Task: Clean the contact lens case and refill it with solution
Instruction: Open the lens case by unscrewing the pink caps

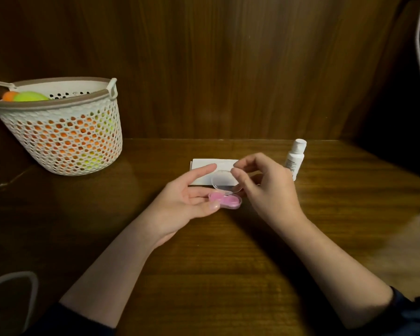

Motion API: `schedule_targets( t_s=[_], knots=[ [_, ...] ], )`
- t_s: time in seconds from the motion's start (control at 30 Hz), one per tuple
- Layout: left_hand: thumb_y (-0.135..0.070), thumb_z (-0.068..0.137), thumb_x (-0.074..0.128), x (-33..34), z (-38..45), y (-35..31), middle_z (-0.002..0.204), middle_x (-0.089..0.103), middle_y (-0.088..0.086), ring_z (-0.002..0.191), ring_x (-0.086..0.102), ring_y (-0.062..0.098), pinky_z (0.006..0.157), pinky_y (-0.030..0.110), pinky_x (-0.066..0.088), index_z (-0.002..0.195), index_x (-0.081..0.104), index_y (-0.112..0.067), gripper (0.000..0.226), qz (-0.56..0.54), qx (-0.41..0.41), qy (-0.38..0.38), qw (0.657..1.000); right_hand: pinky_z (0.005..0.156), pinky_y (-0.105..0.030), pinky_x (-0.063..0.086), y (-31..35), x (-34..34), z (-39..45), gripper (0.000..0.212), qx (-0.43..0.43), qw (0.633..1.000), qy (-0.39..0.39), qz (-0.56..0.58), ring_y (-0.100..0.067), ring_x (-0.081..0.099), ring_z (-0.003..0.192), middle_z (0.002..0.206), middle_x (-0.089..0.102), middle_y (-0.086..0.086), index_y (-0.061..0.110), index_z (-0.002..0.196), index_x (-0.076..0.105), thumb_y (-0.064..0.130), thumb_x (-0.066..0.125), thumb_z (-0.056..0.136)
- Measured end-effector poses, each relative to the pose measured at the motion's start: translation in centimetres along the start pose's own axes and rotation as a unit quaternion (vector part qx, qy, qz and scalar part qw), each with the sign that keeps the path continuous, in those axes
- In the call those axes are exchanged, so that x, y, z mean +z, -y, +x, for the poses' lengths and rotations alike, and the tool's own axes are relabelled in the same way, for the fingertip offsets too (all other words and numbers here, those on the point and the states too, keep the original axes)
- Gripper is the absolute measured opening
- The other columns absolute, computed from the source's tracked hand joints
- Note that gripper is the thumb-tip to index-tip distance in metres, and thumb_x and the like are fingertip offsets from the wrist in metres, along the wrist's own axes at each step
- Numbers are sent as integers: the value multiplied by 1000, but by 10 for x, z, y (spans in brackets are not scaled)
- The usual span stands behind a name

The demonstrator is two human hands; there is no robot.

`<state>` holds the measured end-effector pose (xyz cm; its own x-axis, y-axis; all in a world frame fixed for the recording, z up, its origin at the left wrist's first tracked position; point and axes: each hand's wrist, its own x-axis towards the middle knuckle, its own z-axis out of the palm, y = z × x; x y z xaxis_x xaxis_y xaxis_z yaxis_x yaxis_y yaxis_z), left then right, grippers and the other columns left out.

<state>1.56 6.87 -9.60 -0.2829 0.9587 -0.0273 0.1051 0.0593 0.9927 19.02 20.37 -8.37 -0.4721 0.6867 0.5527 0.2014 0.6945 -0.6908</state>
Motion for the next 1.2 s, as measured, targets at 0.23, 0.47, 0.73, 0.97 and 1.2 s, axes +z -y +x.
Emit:
schedule_targets(
  t_s=[0.23,0.47,0.73,0.97,1.2],
  knots=[
    [-9,90,84,1,-1,2,136,73,-4,125,71,12,113,40,53,155,49,-42,81,34,-9,-42,999,73,-19,53,-3,-4,1,13,14,997,41,-58,-2,64,89,103,65,18,36,99,71,45,78,94],
    [-2,91,81,3,-2,-1,131,74,-10,118,72,7,86,15,60,160,44,-37,86,47,-3,-79,996,92,-36,51,-3,-4,-2,53,-13,971,209,-119,-7,54,111,108,62,23,46,100,74,87,56,72],
    [-4,91,82,6,-3,-4,138,71,-5,119,71,8,86,17,59,161,43,-36,86,55,-10,-80,995,77,-19,40,-9,0,-2,32,-12,971,209,-117,0,54,101,101,63,25,43,96,71,71,75,81],
    [-4,92,82,5,-3,-2,141,70,-3,124,70,12,93,22,58,160,43,-36,85,51,-11,-73,996,74,-16,41,-6,1,-4,26,-3,976,206,-74,7,54,99,91,69,27,42,94,69,61,81,81],
    [-2,92,80,3,-1,1,136,72,-6,119,72,10,83,18,61,157,46,-40,83,47,-7,-89,995,75,-23,51,-4,1,-4,11,7,991,133,-7,-1,64,91,92,72,21,36,97,72,38,82,93]
  ],
)
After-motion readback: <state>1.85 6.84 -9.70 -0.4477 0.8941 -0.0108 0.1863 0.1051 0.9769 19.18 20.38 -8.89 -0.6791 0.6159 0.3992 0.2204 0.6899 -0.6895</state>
